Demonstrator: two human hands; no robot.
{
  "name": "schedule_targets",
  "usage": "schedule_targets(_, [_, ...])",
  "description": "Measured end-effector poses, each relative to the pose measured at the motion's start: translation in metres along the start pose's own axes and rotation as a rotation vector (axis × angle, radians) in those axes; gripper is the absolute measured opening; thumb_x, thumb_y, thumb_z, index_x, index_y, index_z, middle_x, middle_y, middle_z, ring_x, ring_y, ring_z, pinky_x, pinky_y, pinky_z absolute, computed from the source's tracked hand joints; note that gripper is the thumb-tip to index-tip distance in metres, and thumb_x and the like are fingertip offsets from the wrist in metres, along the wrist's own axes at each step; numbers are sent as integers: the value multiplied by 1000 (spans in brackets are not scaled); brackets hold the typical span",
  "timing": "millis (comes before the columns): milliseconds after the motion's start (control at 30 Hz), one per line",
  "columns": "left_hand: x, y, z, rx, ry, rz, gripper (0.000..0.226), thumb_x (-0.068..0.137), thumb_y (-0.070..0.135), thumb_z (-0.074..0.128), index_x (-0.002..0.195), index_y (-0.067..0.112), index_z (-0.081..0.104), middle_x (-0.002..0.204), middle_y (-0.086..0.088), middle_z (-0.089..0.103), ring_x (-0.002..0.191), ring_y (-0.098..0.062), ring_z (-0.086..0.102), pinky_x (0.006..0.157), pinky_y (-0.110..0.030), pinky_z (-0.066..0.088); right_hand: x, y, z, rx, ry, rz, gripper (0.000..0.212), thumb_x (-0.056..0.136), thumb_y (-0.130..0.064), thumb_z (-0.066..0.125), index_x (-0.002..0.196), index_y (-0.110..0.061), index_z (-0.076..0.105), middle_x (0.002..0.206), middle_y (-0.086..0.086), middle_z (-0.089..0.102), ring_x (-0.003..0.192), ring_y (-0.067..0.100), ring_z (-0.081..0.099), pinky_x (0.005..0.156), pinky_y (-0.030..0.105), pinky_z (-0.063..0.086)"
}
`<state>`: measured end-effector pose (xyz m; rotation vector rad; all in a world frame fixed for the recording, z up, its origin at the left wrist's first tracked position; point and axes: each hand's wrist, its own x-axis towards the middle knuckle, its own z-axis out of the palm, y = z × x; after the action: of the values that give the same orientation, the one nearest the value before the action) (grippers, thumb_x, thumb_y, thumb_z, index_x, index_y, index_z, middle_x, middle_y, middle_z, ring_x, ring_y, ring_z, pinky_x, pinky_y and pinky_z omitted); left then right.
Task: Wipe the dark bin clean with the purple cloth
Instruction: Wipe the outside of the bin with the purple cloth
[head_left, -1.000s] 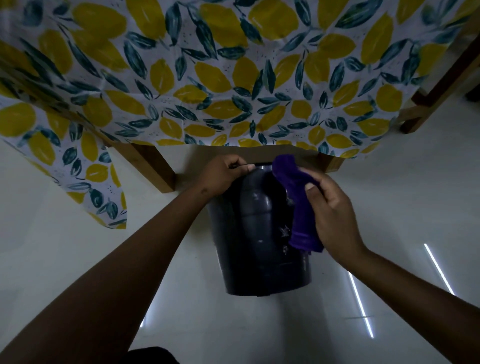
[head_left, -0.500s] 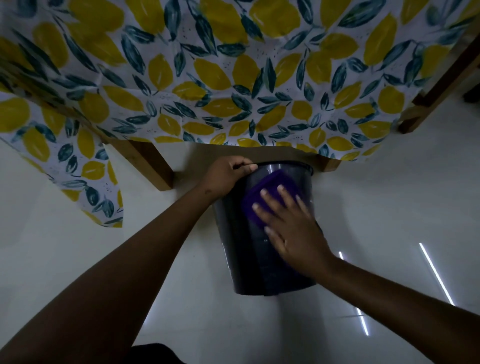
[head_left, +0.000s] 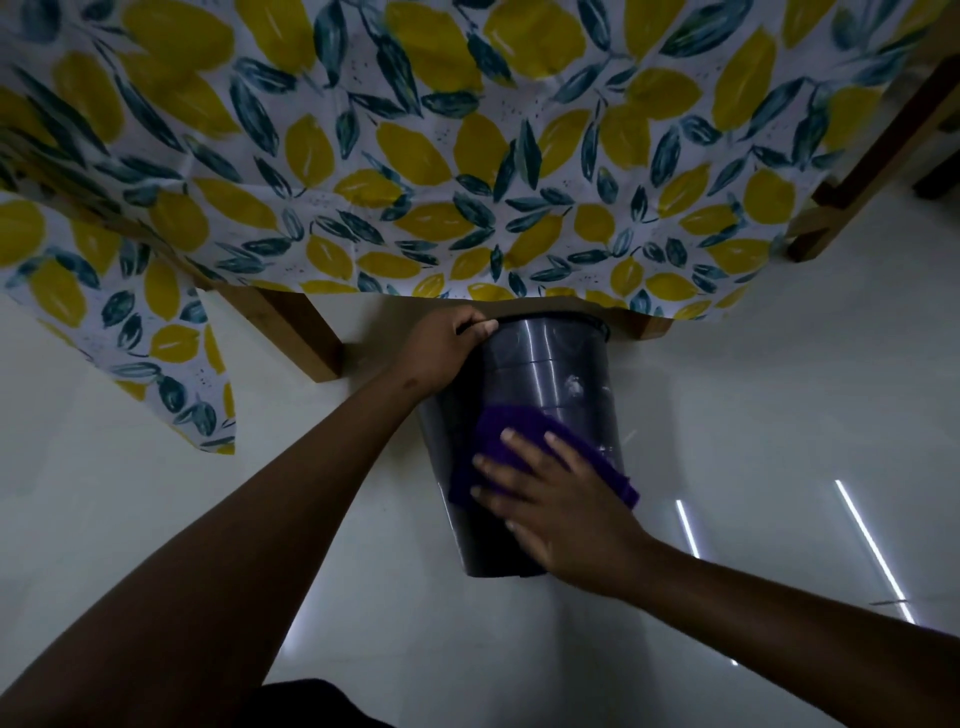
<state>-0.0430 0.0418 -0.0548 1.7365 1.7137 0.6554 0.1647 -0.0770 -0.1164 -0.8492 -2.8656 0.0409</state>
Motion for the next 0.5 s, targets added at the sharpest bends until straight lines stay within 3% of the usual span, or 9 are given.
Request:
schedule_targets(100, [-1,1,1,-34,-35,16,20,92,33,59,91,15,66,78,8,60,72,-5,55,64,-17,40,-3,-2,2,-32,-32,-52,44,96,-36,38,140,-33,43,155,-7,31,148,22,10,116,47,12])
schedule_targets(167, [-3,3,1,-86,-50,33,19,89,38,63,93,20,68,85,5,66,80,-9,61,71,-25,46,4,7,-1,11,28,83,47,95,-34,38,141,-32,41,155,-5,31,147,23,12,114,47,16])
schedule_targets(267, [-4,2,2,-94,-28,44,17,88,36,64,88,20,67,81,2,66,76,-12,61,71,-31,47,7,17,-6,162,125,276,49,95,-32,38,144,-32,36,157,-6,26,148,24,11,115,48,20])
schedule_targets(400, [-3,3,1,-38,-31,24,17,88,33,65,86,16,65,74,5,60,72,-10,56,70,-30,44,-9,1,2,19,28,1,47,95,-37,48,142,-35,40,156,-8,27,148,25,7,114,53,18])
schedule_targets(500, [-5,2,-1,-85,-54,4,17,89,29,65,91,12,67,80,2,63,74,-8,56,72,-28,45,-16,0,4,-25,-29,-132,45,96,-38,46,141,-36,40,156,-9,29,149,22,4,117,48,7])
